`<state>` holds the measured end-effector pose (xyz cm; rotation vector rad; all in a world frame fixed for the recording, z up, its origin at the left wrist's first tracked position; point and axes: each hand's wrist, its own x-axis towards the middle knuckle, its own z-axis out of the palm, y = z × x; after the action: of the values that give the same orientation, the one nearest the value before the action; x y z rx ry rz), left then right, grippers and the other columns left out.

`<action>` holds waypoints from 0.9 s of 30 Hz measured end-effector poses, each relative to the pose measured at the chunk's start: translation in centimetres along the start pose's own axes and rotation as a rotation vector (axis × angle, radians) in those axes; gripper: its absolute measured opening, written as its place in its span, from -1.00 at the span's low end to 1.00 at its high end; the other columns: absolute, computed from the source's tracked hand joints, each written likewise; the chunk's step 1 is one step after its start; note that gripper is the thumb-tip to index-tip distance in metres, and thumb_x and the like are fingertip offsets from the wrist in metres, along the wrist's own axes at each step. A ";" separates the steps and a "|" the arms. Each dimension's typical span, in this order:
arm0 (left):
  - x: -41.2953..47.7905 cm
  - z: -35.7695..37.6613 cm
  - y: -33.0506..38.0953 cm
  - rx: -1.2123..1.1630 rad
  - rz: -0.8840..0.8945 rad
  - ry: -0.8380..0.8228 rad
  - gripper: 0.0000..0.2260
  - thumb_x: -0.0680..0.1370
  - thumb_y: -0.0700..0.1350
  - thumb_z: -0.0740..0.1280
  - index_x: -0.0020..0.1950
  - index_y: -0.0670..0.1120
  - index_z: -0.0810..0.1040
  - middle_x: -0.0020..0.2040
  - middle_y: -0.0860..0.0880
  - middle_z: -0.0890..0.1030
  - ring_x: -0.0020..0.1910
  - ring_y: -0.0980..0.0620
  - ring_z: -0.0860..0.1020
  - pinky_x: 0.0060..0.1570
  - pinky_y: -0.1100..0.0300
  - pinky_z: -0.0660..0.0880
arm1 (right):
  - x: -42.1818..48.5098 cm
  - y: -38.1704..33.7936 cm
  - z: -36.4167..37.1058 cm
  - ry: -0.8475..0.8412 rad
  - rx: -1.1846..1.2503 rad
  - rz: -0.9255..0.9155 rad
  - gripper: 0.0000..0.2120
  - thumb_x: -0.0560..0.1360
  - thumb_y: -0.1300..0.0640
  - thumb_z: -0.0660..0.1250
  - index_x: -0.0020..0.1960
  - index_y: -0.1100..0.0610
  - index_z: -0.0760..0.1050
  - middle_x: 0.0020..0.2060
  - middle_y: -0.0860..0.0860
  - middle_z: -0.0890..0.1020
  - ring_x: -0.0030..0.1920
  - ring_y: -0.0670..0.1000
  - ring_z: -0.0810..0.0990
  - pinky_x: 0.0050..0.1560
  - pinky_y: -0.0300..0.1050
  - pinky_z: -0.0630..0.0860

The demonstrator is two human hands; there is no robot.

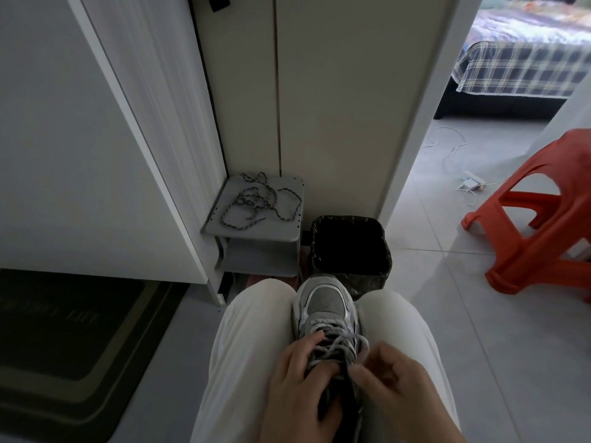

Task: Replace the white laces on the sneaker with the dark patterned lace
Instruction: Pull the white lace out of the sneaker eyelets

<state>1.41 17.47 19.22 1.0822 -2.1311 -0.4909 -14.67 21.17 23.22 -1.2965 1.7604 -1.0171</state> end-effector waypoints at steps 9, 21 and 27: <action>0.0 0.3 -0.3 -0.025 0.012 0.021 -0.79 0.30 0.01 0.33 -0.09 0.09 0.62 0.31 0.09 0.46 0.26 0.12 0.40 0.07 0.22 0.50 | -0.3 0.4 -0.1 -0.051 -0.053 -0.011 -0.80 0.37 0.16 0.48 -0.29 -0.09 0.53 -0.38 -0.05 0.62 -0.43 -0.17 0.50 -0.33 -0.33 0.43; 0.1 0.1 0.0 -0.038 0.016 0.027 -0.79 0.32 0.01 0.33 -0.07 0.12 0.62 0.32 0.09 0.45 0.28 0.13 0.37 0.10 0.12 0.52 | -0.7 -0.1 -0.4 0.094 -0.051 -0.076 -0.82 0.44 0.26 0.34 -0.27 0.06 0.42 -0.54 -0.07 0.50 -0.57 -0.17 0.35 -0.50 -0.40 0.27; 0.0 0.1 -0.2 -0.035 -0.002 0.005 -0.79 0.32 0.02 0.35 -0.07 0.11 0.62 0.35 0.12 0.41 0.31 0.14 0.34 0.12 0.09 0.51 | -0.4 -0.4 0.0 0.178 0.041 -0.070 -0.85 0.44 0.27 0.37 -0.22 0.05 0.47 -0.41 -0.02 0.64 -0.47 -0.04 0.55 -0.40 -0.27 0.45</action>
<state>1.42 17.37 19.02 1.0649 -2.1099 -0.5234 -14.36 21.49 23.63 -1.2837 1.8253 -1.2349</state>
